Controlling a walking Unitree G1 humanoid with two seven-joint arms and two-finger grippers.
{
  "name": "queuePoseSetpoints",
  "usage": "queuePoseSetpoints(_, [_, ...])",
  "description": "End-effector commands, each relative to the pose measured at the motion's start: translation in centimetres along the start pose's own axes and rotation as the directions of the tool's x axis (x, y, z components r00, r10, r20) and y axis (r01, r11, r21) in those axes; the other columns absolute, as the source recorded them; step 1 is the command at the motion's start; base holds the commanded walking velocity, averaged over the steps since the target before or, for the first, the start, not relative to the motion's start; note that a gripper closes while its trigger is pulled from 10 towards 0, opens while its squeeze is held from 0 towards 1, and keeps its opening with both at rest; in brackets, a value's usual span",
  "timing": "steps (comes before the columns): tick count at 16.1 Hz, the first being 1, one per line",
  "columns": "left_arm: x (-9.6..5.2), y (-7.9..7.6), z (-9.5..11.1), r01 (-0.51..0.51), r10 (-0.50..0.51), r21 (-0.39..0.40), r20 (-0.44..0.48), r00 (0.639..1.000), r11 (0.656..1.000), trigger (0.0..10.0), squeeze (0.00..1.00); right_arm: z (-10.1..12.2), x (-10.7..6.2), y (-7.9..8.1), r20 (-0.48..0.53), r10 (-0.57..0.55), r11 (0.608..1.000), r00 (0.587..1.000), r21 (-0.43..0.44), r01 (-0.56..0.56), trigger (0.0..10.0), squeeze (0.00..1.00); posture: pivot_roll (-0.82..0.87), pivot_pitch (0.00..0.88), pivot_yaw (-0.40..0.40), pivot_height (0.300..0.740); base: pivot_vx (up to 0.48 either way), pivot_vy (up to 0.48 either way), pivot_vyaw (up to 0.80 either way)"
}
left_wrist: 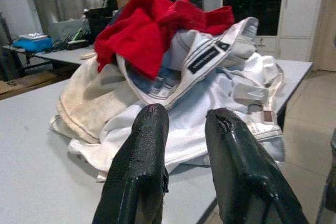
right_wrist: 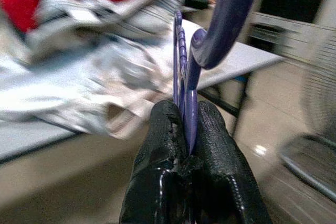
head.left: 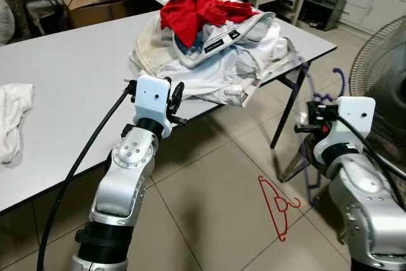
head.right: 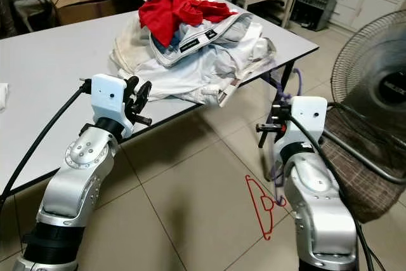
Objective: Hang hanger
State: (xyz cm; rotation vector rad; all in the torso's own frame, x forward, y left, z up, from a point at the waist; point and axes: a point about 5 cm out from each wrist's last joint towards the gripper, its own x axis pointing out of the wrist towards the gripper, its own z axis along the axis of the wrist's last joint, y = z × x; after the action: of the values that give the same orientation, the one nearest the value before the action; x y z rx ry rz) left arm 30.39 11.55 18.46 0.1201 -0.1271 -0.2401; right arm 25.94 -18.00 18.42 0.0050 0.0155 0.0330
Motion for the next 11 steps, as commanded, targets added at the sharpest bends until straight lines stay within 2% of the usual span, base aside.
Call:
queuePoseSetpoints(1, [0.2, 0.1, 0.3, -0.017, 0.017, 0.004, 0.006, 1.0, 1.0, 10.0, 0.0, 1.2, -0.3, 0.2, 0.063, 0.051, 0.999, 0.997, 0.008, -0.051, 10.0, 0.0, -0.01, 0.0, -0.006, 0.74, 0.274, 0.0, 0.0])
queuePoseSetpoints(3, [0.7, 0.4, 0.8, -0.072, 0.075, -0.098, 0.022, 0.997, 0.993, 10.0, 0.0, 1.9, -0.6, 1.0, 0.119, 0.138, 0.99, 0.983, 0.005, -0.14, 10.0, 0.0, -0.02, 0.0, 0.001, 0.74, 0.281, 0.0, 0.0])
queuePoseSetpoints(6, [0.9, -0.1, 0.8, -0.034, 0.036, -0.062, 0.025, 0.999, 0.997, 10.0, 0.0, 2.1, -0.6, 0.9, 0.124, 0.151, 0.988, 0.981, 0.004, -0.153, 10.0, 0.0, -0.04, 0.0, 0.012, 0.74, 0.291, 0.0, 0.0])
queuePoseSetpoints(8, [0.4, -0.3, 0.3, -0.013, 0.014, -0.037, 0.014, 1.0, 0.999, 10.0, 0.0, 1.5, -1.1, 1.1, 0.1, 0.155, 0.988, 0.983, -0.008, -0.155, 10.0, 0.0, -0.05, 0.005, 0.018, 0.74, 0.296, 0.0, 0.0])
queuePoseSetpoints(9, [0.3, -0.4, 0.1, 0.002, -0.002, -0.017, 0.008, 1.0, 1.0, 10.0, 0.0, 1.2, -1.3, 1.1, 0.085, 0.156, 0.988, 0.984, -0.009, -0.155, 10.0, 0.0, -0.06, 0.015, 0.021, 0.74, 0.296, 0.0, -0.8])
queuePoseSetpoints(11, [0.5, -0.5, 0.2, 0.01, -0.01, -0.014, 0.013, 1.0, 1.0, 10.0, 0.0, 1.3, -1.4, 1.0, 0.094, 0.137, 0.991, 0.986, -0.005, -0.137, 10.0, 0.0, -0.06, 0.03, 0.033, 0.74, 0.302, 0.0, 0.0])
